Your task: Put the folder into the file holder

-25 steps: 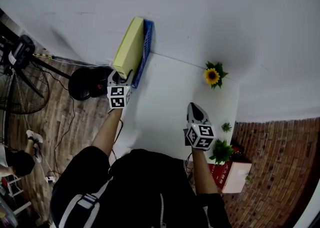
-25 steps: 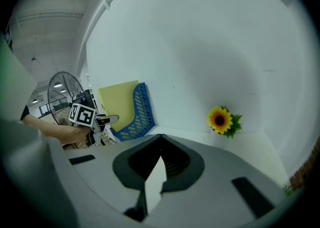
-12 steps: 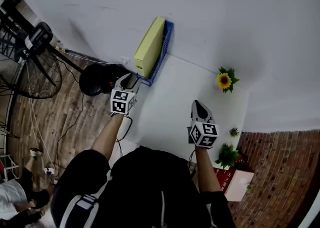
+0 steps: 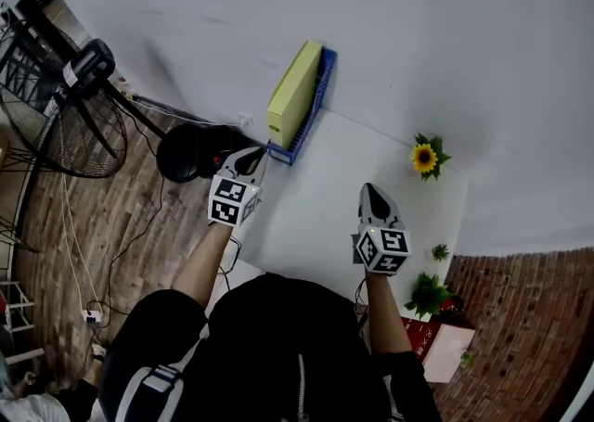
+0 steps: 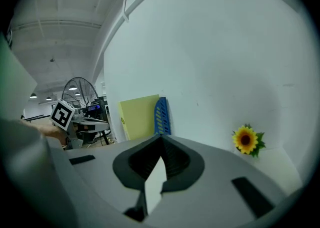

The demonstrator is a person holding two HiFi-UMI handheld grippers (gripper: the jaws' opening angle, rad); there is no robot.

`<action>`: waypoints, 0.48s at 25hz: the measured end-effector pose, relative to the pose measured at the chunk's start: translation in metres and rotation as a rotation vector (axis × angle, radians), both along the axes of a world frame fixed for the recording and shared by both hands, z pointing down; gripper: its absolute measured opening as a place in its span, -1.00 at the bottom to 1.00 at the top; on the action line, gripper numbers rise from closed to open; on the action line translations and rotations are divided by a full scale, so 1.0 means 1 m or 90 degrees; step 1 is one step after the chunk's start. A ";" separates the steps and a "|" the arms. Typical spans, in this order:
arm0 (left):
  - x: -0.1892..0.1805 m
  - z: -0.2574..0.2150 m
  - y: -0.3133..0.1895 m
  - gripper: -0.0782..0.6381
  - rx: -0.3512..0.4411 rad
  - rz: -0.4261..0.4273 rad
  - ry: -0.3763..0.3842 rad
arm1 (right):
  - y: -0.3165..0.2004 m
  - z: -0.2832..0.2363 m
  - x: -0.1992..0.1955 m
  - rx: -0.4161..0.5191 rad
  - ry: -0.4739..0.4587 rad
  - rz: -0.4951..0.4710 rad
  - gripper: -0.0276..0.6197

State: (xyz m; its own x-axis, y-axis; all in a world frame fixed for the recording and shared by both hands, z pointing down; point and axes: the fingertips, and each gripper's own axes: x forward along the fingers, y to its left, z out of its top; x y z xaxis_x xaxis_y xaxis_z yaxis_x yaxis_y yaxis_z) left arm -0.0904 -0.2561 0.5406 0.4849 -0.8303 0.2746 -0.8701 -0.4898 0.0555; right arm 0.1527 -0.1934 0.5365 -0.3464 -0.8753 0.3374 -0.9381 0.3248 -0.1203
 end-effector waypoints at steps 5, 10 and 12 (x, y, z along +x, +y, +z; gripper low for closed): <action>0.004 -0.017 0.006 -0.68 0.026 -0.005 0.014 | -0.004 -0.011 -0.002 0.022 -0.002 0.006 -0.90; 0.006 -0.023 0.004 -0.68 0.033 -0.006 0.024 | -0.009 -0.021 0.003 0.038 0.003 0.010 -0.90; 0.008 -0.022 0.004 -0.68 0.030 -0.004 0.026 | -0.009 -0.021 0.004 0.039 0.005 0.011 -0.90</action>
